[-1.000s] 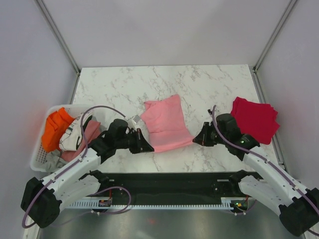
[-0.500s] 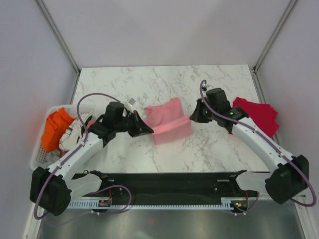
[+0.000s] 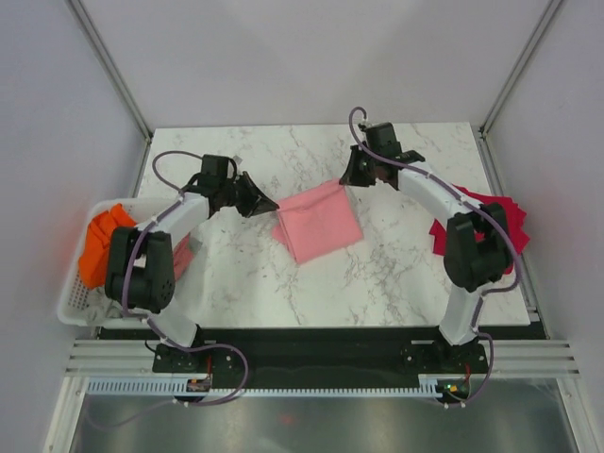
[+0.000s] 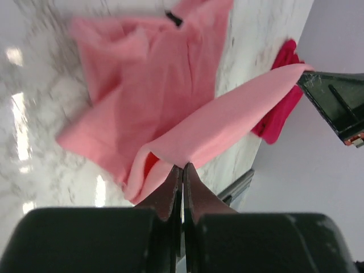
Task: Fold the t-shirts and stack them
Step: Fold the tshirt
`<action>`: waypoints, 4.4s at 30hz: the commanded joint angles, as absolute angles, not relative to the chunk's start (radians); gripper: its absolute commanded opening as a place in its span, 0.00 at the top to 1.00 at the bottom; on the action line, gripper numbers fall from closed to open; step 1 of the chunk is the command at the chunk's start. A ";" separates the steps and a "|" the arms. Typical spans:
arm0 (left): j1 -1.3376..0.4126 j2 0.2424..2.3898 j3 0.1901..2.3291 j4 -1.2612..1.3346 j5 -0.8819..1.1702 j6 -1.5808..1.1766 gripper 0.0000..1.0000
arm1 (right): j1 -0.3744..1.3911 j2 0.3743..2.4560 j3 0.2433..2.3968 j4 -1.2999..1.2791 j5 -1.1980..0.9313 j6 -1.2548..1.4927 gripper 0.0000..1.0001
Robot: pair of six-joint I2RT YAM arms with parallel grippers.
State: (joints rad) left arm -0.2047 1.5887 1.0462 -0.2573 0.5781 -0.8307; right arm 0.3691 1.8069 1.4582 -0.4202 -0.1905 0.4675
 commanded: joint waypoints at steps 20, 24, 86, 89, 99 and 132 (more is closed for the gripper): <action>-0.212 1.885 1.135 -0.057 0.437 -0.776 0.12 | 0.267 2.103 1.497 -0.031 -0.457 0.427 0.19; -0.218 1.911 1.140 -0.046 0.419 -0.773 0.19 | 0.268 2.173 1.548 -0.044 -0.477 0.407 0.23; -0.256 2.224 1.546 -0.222 0.489 -0.555 0.53 | 0.206 1.808 1.247 -0.626 0.751 0.433 0.36; -0.259 2.226 1.545 -0.222 0.485 -0.552 0.57 | 0.206 1.868 1.262 -0.649 0.816 0.416 0.41; -0.258 2.217 1.543 -0.229 0.471 -0.543 0.59 | 0.201 1.994 1.310 -0.683 0.873 0.429 0.52; -0.244 2.195 1.534 -0.244 0.472 -0.532 0.60 | 0.471 1.741 1.335 -0.503 0.385 0.394 0.39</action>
State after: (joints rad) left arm -0.2489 2.2021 1.5261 -0.2043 0.4828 -0.5831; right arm 0.4782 1.8137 1.3010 -0.6033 0.4854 0.4118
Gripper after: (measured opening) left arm 0.403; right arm 0.589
